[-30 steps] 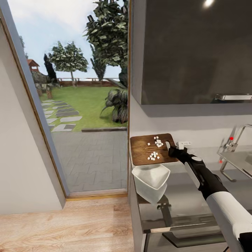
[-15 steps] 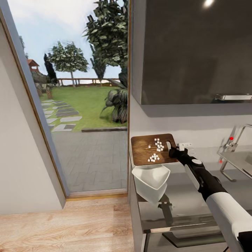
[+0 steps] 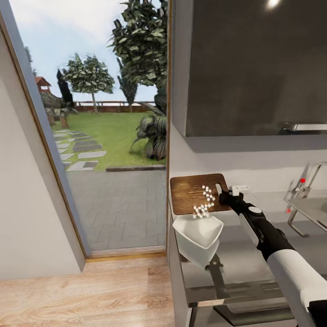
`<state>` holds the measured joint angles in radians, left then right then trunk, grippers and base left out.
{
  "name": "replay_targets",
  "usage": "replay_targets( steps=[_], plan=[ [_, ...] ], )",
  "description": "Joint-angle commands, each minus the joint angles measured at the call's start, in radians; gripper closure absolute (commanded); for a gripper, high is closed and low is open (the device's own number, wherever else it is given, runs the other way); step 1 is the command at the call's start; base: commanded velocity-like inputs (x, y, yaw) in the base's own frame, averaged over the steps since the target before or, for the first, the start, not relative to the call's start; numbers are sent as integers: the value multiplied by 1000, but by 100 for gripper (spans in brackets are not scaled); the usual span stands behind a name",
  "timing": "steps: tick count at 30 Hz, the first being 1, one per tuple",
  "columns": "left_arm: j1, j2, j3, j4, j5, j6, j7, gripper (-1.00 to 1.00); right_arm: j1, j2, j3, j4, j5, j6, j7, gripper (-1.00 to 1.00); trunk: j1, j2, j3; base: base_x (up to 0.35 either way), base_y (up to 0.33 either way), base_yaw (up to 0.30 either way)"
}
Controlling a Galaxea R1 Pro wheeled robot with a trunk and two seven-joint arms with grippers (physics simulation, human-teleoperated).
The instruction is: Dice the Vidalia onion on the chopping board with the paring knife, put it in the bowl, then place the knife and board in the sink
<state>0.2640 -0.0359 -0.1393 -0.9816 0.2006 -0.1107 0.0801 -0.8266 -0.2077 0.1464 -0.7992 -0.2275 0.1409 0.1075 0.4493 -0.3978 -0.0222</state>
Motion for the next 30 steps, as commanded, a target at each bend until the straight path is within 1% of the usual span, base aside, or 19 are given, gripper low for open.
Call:
replay_targets(
  steps=[1,12,18,30],
  plan=[
    [0,1,-3,-1,8,-3,6,-100,-1,-1,2,-2,-9,5,0,100,1,-2,-2,18,10,0],
    [0,1,-3,0,8,-3,6,-100,-1,-1,2,8,-8,3,0,100,1,-2,-2,2,1,0],
    [0,1,-3,0,8,-3,6,-100,-1,-1,5,22,-7,-40,-3,100,1,-2,-2,0,0,0],
    [0,1,-3,0,9,-3,6,-100,-1,-1,6,25,-7,-44,-3,100,1,-2,-2,0,0,0]
  ],
)
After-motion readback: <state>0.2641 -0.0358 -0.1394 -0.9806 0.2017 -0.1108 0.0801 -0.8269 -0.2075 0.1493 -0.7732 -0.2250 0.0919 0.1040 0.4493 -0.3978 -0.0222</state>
